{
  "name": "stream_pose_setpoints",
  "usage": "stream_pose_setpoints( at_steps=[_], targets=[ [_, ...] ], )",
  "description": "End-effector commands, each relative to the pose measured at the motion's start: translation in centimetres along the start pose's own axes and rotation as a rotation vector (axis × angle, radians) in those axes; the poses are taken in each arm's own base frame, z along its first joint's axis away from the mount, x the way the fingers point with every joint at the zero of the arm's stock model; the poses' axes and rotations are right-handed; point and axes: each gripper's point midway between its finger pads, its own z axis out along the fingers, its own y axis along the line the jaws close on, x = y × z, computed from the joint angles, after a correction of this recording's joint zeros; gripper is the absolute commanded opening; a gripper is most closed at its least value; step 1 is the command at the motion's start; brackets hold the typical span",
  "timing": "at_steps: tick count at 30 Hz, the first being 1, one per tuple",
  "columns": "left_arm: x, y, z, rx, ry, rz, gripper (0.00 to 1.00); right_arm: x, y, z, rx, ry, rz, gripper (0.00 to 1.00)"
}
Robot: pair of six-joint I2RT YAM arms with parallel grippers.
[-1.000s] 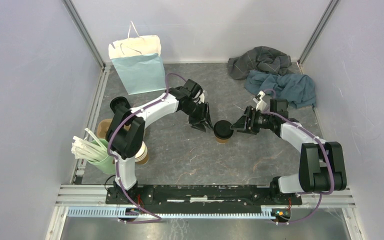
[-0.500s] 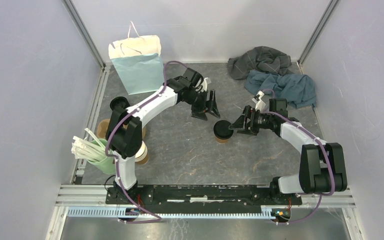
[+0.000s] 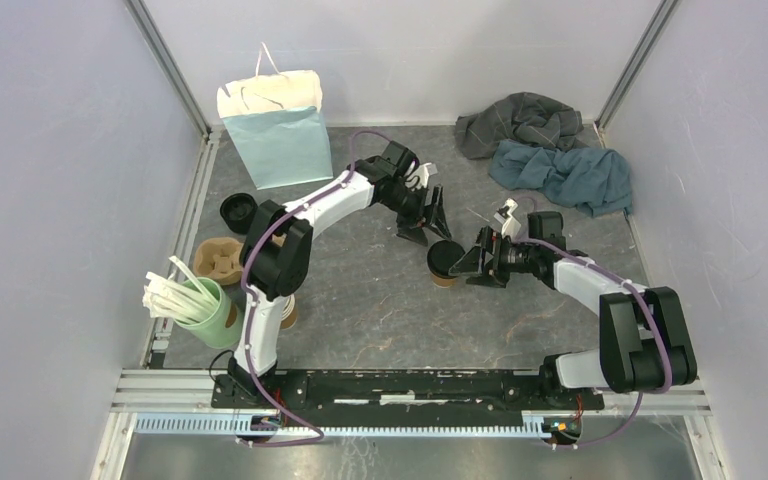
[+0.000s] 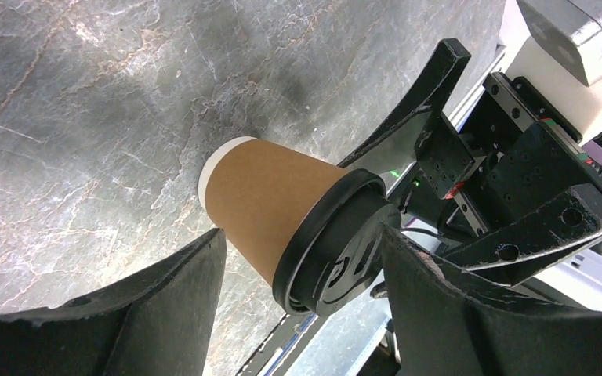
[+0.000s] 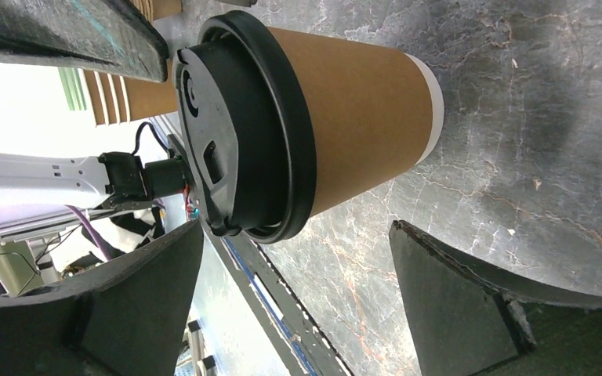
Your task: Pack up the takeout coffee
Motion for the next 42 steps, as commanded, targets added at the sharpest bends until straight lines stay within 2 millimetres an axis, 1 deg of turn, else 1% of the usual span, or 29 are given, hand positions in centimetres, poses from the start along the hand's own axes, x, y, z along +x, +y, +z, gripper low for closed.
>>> stream_pose_setpoints(
  at_steps=[1, 4, 16, 21, 26, 31, 35, 42],
  targets=[
    [-0.9, -2.1, -0.1, 0.075, -0.015, 0.109, 0.78, -0.5, 0.9, 0.0, -0.045, -0.025, -0.038, 0.95],
    [-0.8, -1.5, 0.3, 0.060, -0.010, 0.101, 0.73, -0.6, 1.3, 0.1, -0.070, -0.033, -0.054, 0.96],
    [-1.0, -0.6, 1.1, 0.045, -0.016, 0.076, 0.68, -0.9, 1.5, 1.1, -0.091, -0.016, -0.054, 0.97],
    [-0.6, -0.1, 1.4, 0.039, -0.007, 0.067, 0.65, -0.7, 1.3, 1.3, -0.088, -0.008, -0.055, 0.97],
    [-0.2, 0.5, 1.6, 0.027, 0.000, 0.060, 0.63, -0.4, 0.6, 1.5, -0.067, -0.001, -0.040, 0.97],
    [0.1, 0.9, 1.7, 0.017, 0.006, 0.054, 0.62, 0.0, -0.1, 1.7, -0.046, 0.008, -0.015, 0.92],
    [0.6, 1.4, 2.0, 0.004, 0.016, 0.052, 0.61, 0.2, -0.7, 1.8, -0.027, 0.010, -0.005, 0.91],
    [2.0, 4.0, 2.4, -0.082, 0.026, 0.003, 0.55, 1.4, -2.7, 1.9, 0.052, 0.034, 0.035, 0.86]
  ],
)
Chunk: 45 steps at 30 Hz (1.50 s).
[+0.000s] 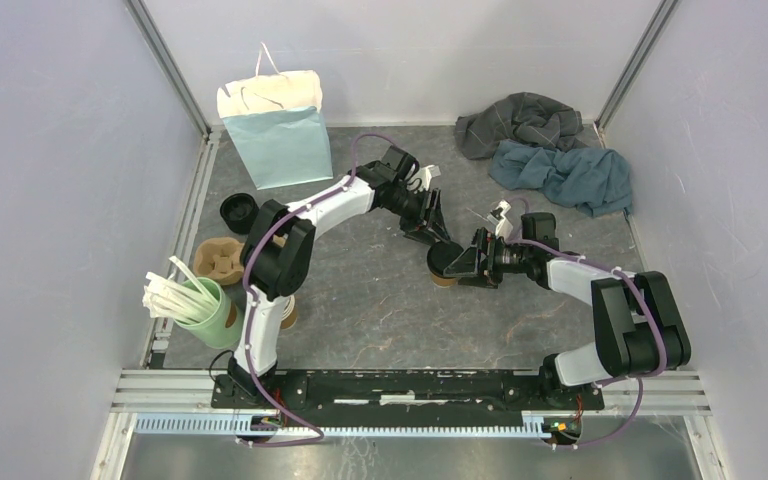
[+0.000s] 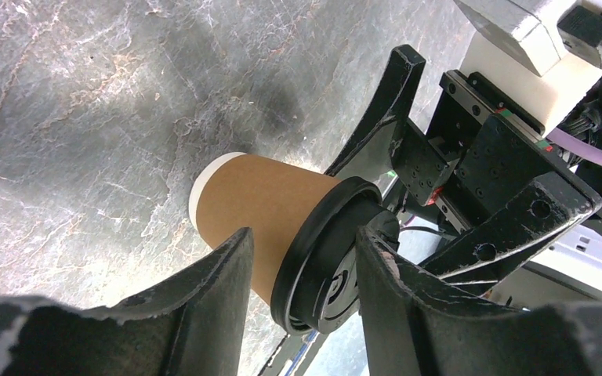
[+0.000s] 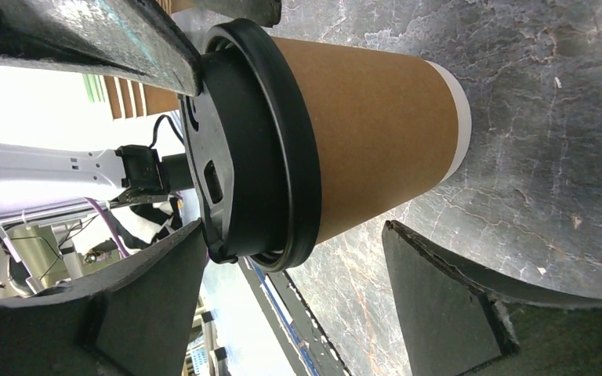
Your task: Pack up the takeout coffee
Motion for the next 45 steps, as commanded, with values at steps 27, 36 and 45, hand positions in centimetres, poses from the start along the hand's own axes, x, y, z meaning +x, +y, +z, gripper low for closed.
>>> stream_pose_setpoints(
  at_steps=[27, 36, 45],
  targets=[
    [12.0, 14.7, 1.1, -0.427, 0.124, -0.124, 0.40, 6.0, -13.1, -2.1, 0.534, 0.121, -0.010, 0.78],
    [9.8, 7.9, -1.4, -0.267, 0.057, -0.111, 0.44, -2.1, -4.0, -0.4, 0.228, 0.027, -0.144, 0.79],
    [8.4, 4.9, -3.0, -0.205, 0.031, -0.087, 0.52, -4.7, 0.6, -0.2, 0.080, 0.016, -0.146, 0.81]
  ],
)
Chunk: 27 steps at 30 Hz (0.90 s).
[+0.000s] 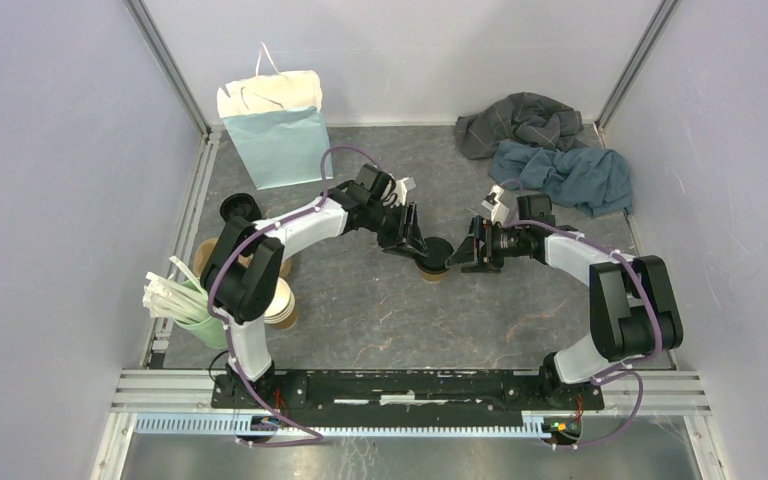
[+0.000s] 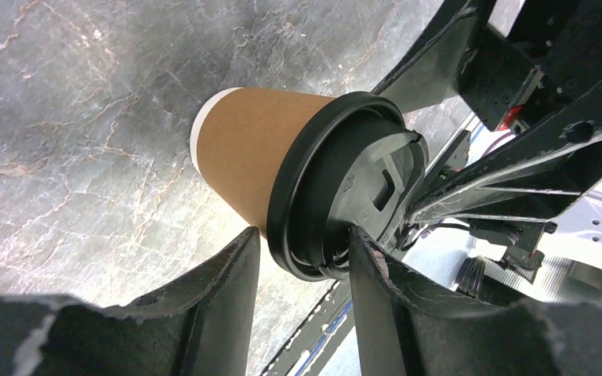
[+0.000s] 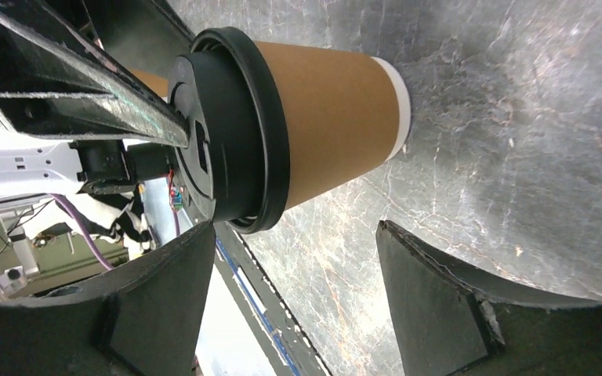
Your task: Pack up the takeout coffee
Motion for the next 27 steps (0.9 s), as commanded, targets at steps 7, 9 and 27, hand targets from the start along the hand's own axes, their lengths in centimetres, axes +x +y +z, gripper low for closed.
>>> stream_pose_setpoints(
  at_steps=[7, 9, 27],
  targets=[
    [1.0, 1.2, -1.4, -0.105, 0.089, -0.078, 0.63, -5.0, 2.5, -1.2, 0.013, -0.099, -0.068, 0.85],
    [0.7, 1.4, -1.7, -0.100, 0.081, -0.094, 0.66, -5.1, 2.3, -1.3, 0.017, -0.102, -0.061, 0.85],
    [-1.5, 0.5, 0.2, 0.007, 0.064, -0.139, 0.68, -2.6, 0.8, -0.8, -0.049, -0.111, 0.025, 0.74]
  ],
)
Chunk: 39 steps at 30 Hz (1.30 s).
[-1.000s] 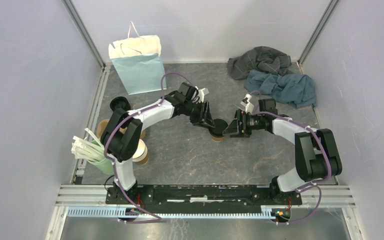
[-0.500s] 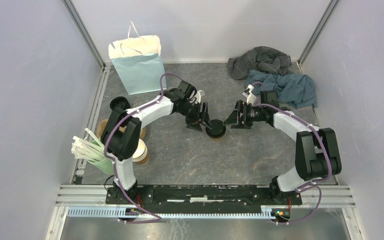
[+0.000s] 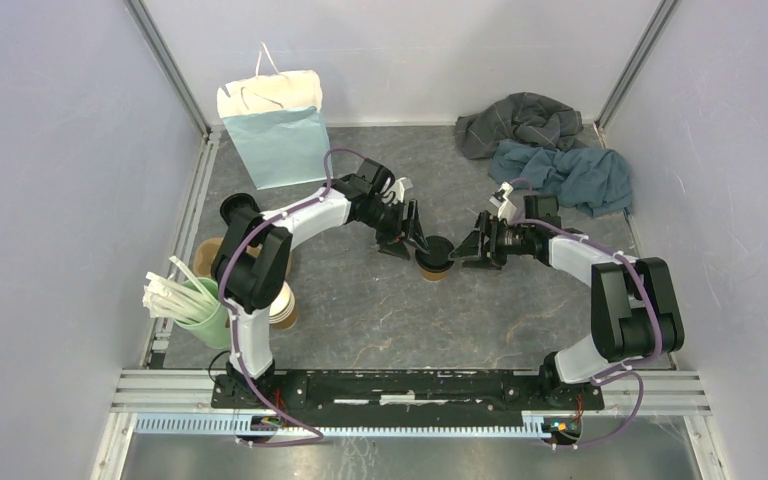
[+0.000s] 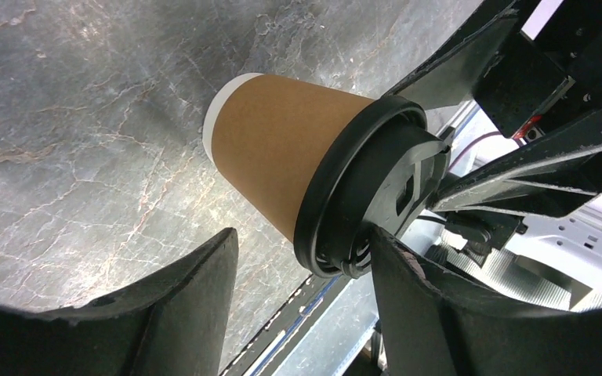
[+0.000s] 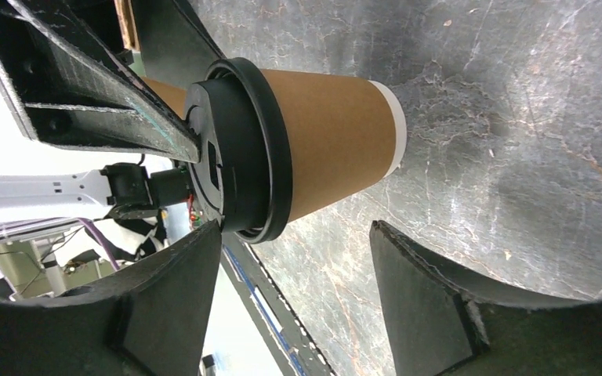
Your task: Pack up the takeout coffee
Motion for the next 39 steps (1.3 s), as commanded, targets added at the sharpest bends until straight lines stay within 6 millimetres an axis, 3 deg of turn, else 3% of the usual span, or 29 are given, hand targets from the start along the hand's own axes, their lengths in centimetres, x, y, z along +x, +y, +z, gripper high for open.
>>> stream_pose_setpoints(
  at_steps=[1, 6, 9, 14, 20, 26, 32, 36, 39],
  targets=[
    [-1.0, -0.4, 0.4, 0.013, -0.019, -0.007, 0.66, -0.7, 1.0, 0.0, -0.055, -0.040, -0.035, 0.71],
    [-0.5, 0.2, 0.7, -0.001, -0.006, -0.026, 0.60, -0.4, 1.0, 0.1, -0.063, -0.033, -0.026, 0.66],
    [-0.3, 0.5, 0.9, -0.007, -0.003, -0.031, 0.58, -0.5, 1.0, 0.1, -0.077, -0.039, -0.030, 0.59],
    [-0.5, 0.5, 0.9, -0.010, -0.008, -0.032, 0.56, -0.2, 1.5, -0.8, -0.084, -0.066, -0.026, 0.70],
    [-0.5, 0.6, 1.0, -0.011, -0.006, -0.040, 0.56, 0.0, 1.4, -1.6, -0.095, -0.110, -0.005, 0.73],
    [-0.4, 0.7, 1.1, -0.018, 0.008, -0.038, 0.55, 0.2, 0.8, -0.9, -0.097, -0.104, 0.020, 0.67],
    [-0.3, 0.9, 1.1, -0.022, 0.011, -0.042, 0.54, -0.1, 1.4, 0.3, -0.115, -0.077, 0.017, 0.60],
    [-0.2, 1.1, 1.2, -0.033, 0.008, -0.046, 0.52, 0.2, 0.3, 0.8, -0.084, -0.074, 0.037, 0.60],
    [0.3, 2.2, 1.4, -0.075, 0.013, -0.078, 0.49, 0.9, -1.9, 1.4, 0.001, -0.066, 0.070, 0.53]
  ],
)
